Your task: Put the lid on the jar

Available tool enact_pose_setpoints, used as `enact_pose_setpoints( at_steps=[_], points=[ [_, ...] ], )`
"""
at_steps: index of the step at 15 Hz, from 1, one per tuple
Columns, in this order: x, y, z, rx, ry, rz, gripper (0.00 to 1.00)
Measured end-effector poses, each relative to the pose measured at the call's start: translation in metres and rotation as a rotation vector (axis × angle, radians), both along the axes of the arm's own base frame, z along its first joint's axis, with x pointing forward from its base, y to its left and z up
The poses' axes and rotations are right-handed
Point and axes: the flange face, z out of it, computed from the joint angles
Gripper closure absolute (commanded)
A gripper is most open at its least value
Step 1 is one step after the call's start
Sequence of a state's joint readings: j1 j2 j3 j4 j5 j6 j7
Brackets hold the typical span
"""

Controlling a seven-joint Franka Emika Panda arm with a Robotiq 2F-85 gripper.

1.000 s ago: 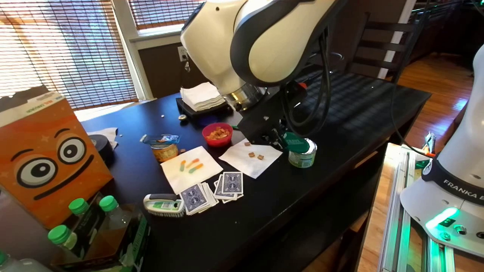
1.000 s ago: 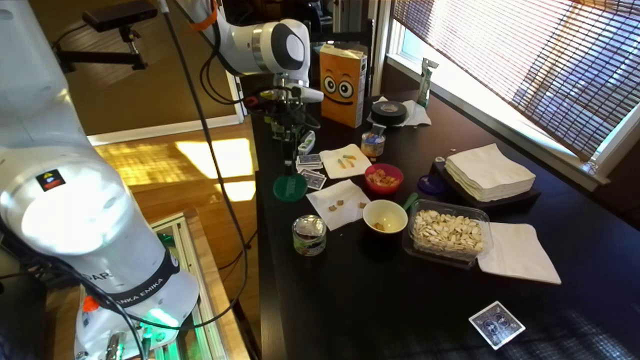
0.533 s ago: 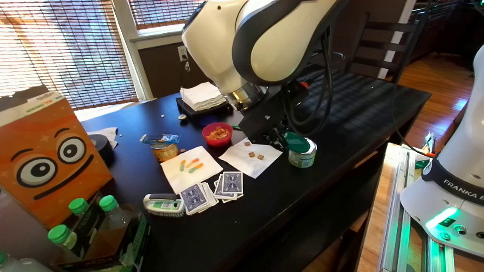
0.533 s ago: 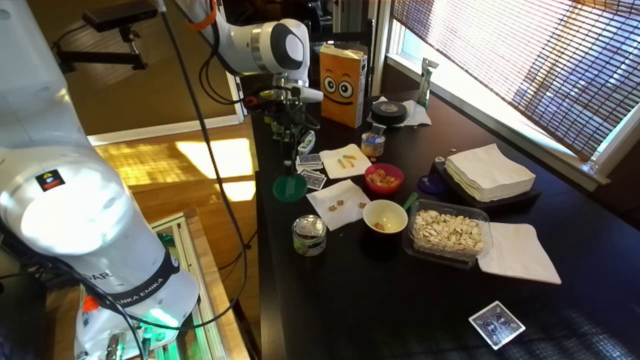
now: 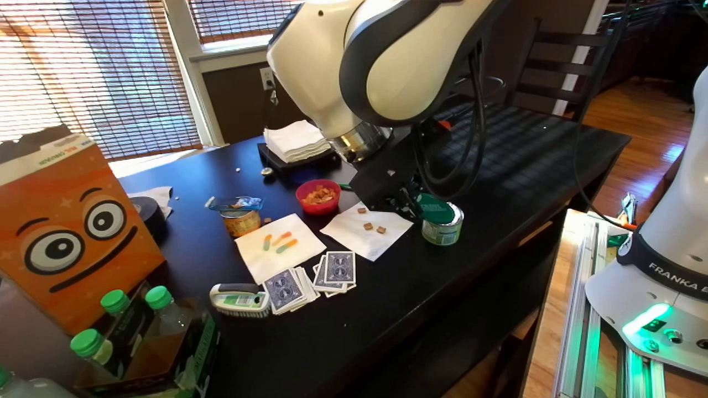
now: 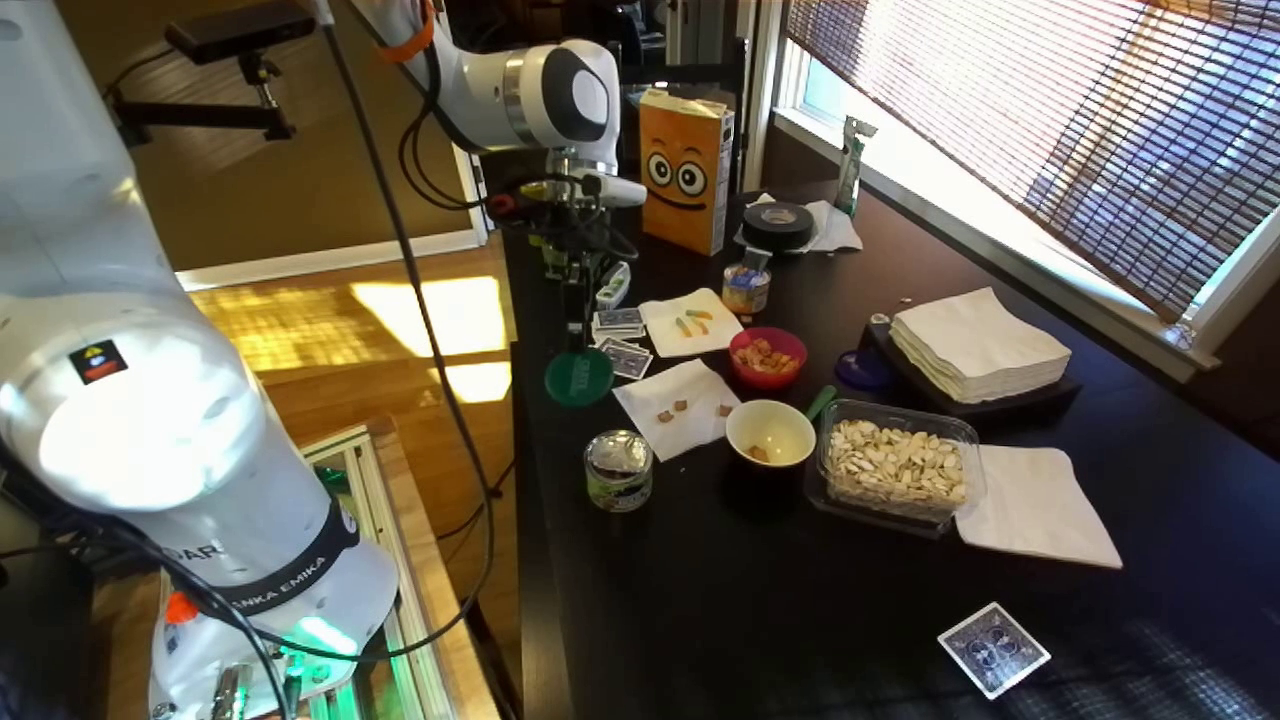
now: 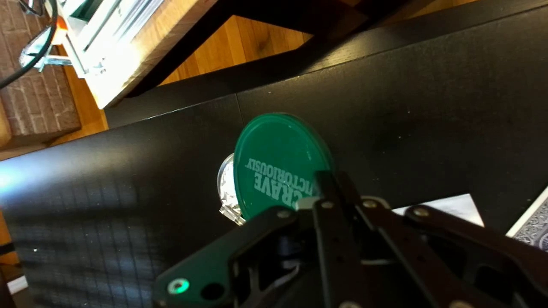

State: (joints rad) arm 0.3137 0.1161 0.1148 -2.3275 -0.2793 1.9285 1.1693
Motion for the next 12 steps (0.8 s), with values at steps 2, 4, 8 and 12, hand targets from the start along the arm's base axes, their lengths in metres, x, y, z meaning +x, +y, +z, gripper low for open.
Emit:
enact_pose_setpoints(
  at_steps=[2,4,8,12],
  points=[
    [0.001,-0.008,-0.002,-0.014,0.001,-0.027,0.99],
    [0.003,-0.018,-0.004,-0.032,-0.004,-0.046,0.99],
    [0.006,-0.035,-0.010,-0.070,-0.011,-0.068,0.99],
    [0.005,-0.047,-0.023,-0.094,0.004,-0.115,0.99]
  ],
)
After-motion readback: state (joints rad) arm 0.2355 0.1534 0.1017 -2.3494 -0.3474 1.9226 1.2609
